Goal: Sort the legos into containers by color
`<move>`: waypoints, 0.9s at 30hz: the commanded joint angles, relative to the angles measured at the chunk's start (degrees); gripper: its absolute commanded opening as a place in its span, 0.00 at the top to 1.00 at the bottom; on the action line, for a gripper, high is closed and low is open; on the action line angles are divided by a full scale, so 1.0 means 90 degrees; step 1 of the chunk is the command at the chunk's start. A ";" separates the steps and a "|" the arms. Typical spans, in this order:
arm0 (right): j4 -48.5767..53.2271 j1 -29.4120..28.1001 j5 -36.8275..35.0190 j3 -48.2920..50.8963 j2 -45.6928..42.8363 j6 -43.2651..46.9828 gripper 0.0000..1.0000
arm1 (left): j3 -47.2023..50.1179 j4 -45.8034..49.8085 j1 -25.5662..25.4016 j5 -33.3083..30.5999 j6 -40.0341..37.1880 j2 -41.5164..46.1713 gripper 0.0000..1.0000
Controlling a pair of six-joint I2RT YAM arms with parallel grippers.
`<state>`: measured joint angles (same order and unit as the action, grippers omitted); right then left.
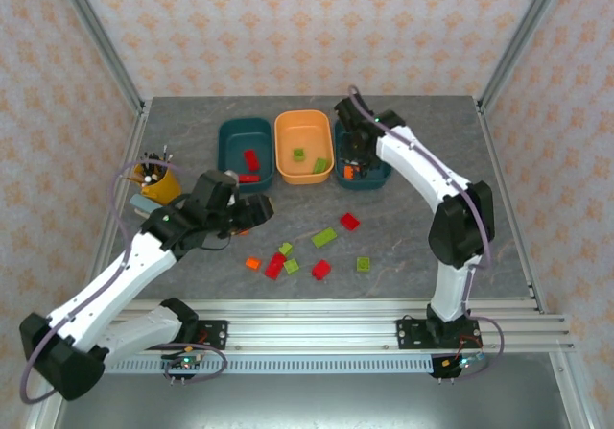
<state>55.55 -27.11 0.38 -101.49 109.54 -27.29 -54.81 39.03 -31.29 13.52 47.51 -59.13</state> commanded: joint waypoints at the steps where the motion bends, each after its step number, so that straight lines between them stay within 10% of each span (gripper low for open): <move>1: 0.0393 0.0281 0.0011 -0.0369 0.0695 0.0310 0.79 | -0.0483 -0.0511 -0.0234 -0.0054 -0.0247 -0.0521 0.18; 15: 0.0482 0.0782 0.0074 -0.0965 0.2070 0.0161 0.62 | -0.1328 -0.0310 -0.0507 -0.0270 -0.0347 -0.1609 0.17; 27: 0.0754 0.0634 0.0183 -0.1574 0.0965 0.0407 0.47 | -0.1558 0.1186 -0.0498 -0.0626 -0.1146 -0.1314 0.18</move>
<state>59.66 -20.60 2.85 -112.38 126.54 -25.19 -65.78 42.76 -35.27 10.11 41.82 -73.12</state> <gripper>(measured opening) 0.531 0.827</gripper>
